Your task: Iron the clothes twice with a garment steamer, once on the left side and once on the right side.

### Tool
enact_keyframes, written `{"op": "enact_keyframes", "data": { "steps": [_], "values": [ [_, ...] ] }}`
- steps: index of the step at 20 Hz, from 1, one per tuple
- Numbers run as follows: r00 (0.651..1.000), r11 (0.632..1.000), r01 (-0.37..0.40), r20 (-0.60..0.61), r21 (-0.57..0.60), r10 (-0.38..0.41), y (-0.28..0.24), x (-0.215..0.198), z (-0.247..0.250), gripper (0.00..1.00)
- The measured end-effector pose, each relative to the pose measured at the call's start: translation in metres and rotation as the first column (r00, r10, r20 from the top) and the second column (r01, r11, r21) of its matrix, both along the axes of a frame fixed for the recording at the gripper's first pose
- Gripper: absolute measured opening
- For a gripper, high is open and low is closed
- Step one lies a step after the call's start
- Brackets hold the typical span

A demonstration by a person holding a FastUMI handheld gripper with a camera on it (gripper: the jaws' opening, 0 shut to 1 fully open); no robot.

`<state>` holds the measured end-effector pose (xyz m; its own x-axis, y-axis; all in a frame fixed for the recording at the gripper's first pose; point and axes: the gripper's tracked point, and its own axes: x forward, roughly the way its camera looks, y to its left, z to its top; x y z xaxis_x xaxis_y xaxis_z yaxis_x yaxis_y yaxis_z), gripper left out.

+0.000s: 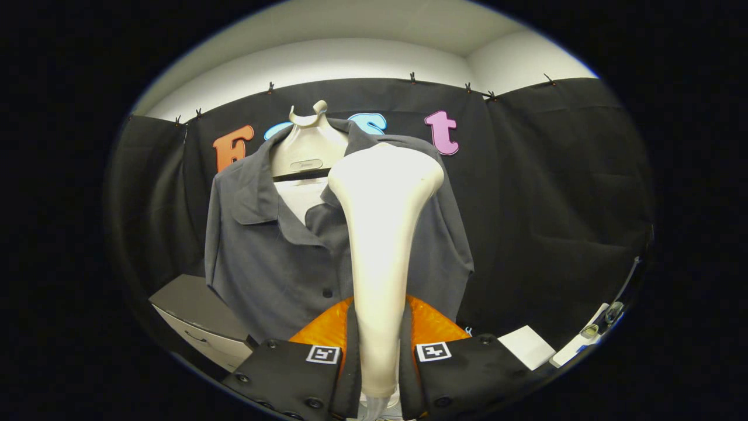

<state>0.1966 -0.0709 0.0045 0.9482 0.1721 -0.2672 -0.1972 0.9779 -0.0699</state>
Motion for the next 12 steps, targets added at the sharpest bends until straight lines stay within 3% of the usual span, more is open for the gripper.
{"op": "enact_keyframes", "data": {
  "steps": [12],
  "values": [
    [0.999,0.999,-0.028,-0.04,0.025,0.029,-0.005,0.044,-0.022,0.34]
  ]
}}
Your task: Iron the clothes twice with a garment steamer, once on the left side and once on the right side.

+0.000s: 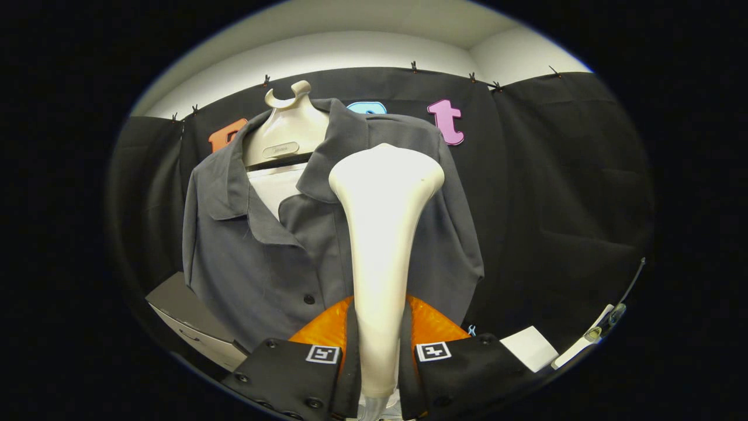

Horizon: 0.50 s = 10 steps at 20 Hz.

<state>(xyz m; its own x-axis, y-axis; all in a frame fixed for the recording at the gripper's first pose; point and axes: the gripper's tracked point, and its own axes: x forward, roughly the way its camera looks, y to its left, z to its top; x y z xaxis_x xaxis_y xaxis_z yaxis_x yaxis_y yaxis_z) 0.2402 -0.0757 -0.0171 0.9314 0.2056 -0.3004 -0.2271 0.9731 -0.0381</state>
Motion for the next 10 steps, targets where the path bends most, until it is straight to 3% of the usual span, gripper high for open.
{"op": "enact_keyframes", "data": {
  "steps": [10],
  "values": [
    [0.998,1.0,-0.024,-0.061,-0.016,0.023,-0.013,-0.009,-0.042,0.34]
  ]
}}
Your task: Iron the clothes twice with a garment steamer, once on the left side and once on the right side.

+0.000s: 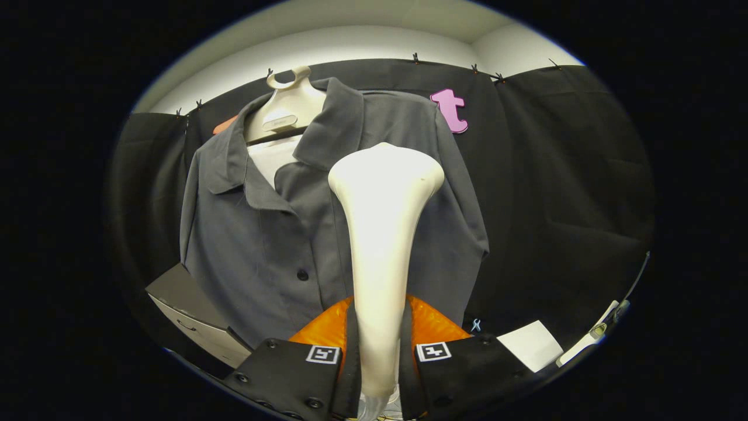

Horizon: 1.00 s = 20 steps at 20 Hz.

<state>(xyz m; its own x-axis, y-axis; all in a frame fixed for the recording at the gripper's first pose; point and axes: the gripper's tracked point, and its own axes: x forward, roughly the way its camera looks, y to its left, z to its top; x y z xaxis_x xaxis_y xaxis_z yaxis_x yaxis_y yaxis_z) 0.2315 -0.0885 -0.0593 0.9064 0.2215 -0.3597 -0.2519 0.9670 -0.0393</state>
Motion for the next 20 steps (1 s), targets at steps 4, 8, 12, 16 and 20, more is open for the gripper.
{"op": "enact_keyframes", "data": {
  "steps": [4,8,12,16,20],
  "values": [
    [0.999,1.0,-0.001,-0.05,0.029,0.002,0.001,-0.007,-0.025,0.34],
    [0.996,1.0,-0.007,-0.088,0.022,0.009,-0.001,-0.017,-0.05,0.34],
    [0.991,1.0,-0.003,-0.134,0.017,0.005,-0.004,-0.028,-0.076,0.34],
    [0.982,1.0,0.002,-0.188,0.003,-0.001,-0.009,-0.04,-0.106,0.34],
    [0.972,1.0,0.021,-0.235,0.005,-0.02,-0.019,-0.049,-0.13,0.34]
  ]
}}
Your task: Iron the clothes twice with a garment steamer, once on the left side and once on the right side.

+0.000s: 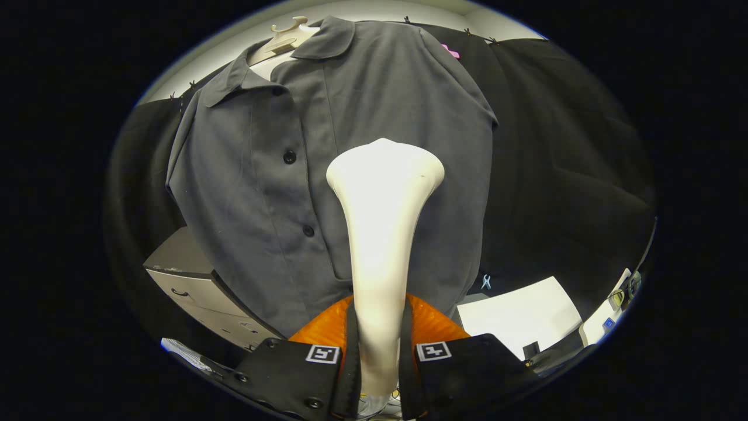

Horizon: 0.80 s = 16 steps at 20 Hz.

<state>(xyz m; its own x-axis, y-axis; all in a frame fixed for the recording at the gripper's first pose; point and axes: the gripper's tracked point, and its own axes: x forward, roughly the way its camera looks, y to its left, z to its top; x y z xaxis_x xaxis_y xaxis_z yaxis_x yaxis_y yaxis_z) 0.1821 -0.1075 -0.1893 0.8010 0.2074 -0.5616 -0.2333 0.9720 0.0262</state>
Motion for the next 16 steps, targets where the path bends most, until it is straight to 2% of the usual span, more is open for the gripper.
{"op": "enact_keyframes", "data": {
  "steps": [16],
  "values": [
    [0.991,0.998,0.059,-0.117,-0.016,-0.061,-0.031,-0.018,-0.069,0.34]
  ]
}}
